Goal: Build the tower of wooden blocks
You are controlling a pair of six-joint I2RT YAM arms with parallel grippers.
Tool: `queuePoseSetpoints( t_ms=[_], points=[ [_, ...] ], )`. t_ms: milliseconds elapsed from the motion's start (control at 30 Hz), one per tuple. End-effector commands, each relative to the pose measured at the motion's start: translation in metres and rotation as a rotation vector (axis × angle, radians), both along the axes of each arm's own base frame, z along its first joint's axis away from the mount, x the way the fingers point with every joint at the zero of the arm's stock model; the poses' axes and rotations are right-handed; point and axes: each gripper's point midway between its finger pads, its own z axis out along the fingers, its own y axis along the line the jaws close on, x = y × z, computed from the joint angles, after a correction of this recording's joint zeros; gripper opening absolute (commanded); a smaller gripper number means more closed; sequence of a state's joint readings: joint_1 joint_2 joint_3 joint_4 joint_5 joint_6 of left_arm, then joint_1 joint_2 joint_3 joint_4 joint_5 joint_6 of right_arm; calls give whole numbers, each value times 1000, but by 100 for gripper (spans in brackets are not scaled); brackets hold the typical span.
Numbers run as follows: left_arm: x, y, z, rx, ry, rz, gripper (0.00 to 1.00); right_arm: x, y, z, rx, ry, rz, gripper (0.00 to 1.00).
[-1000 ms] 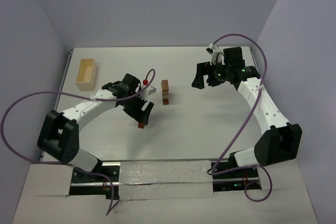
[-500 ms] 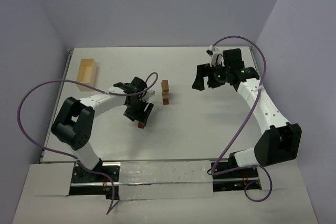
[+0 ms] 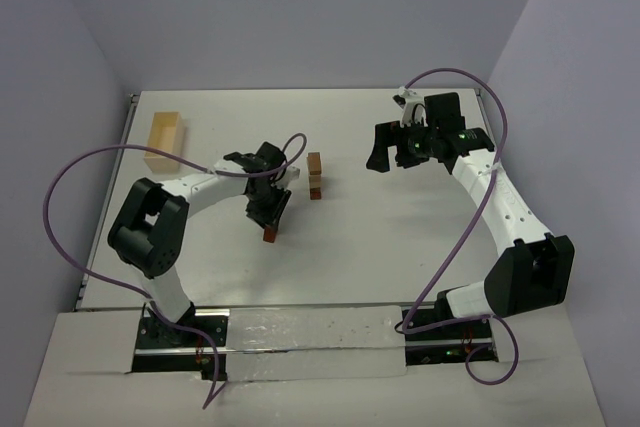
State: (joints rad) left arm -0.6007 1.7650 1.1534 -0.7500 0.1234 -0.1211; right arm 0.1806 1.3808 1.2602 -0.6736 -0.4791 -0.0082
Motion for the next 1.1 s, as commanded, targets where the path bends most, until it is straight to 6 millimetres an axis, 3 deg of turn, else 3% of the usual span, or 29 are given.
queuePoseSetpoints(
  t_ms=[0, 133, 200, 267, 400, 467, 500, 533, 633, 867, 1067],
  points=[
    [16, -9, 9, -31, -38, 8, 24, 4, 1, 13, 2, -47, 2, 100],
    [15, -7, 15, -61, -38, 7, 0, 3, 2, 15, 6, -52, 11, 100],
    [18, -9, 30, -131, -54, 9, 0, 1, 4, 16, 18, -52, 24, 100],
    [24, -8, 61, -258, -100, 15, 0, -3, 8, 20, 38, -60, 52, 100],
    [14, -26, 159, -661, -257, -137, 0, -25, 31, 39, 149, -94, 211, 100],
    [-6, -32, 214, -813, -401, -256, 0, -38, 43, 50, 213, -109, 293, 100],
    [-8, -35, 217, -848, -410, -283, 0, -40, 44, 52, 215, -116, 303, 100],
    [-20, -39, 246, -930, -479, -352, 0, -52, 54, 61, 277, -111, 374, 100],
    [-52, -42, 275, -1058, -504, -484, 0, -77, 74, 85, 375, -130, 514, 100],
    [-82, -45, 297, -1193, -424, -625, 0, -126, 123, 133, 508, -179, 722, 98],
    [-88, -47, 299, -1237, -405, -655, 0, -134, 146, 146, 519, -203, 738, 96]
  ],
)
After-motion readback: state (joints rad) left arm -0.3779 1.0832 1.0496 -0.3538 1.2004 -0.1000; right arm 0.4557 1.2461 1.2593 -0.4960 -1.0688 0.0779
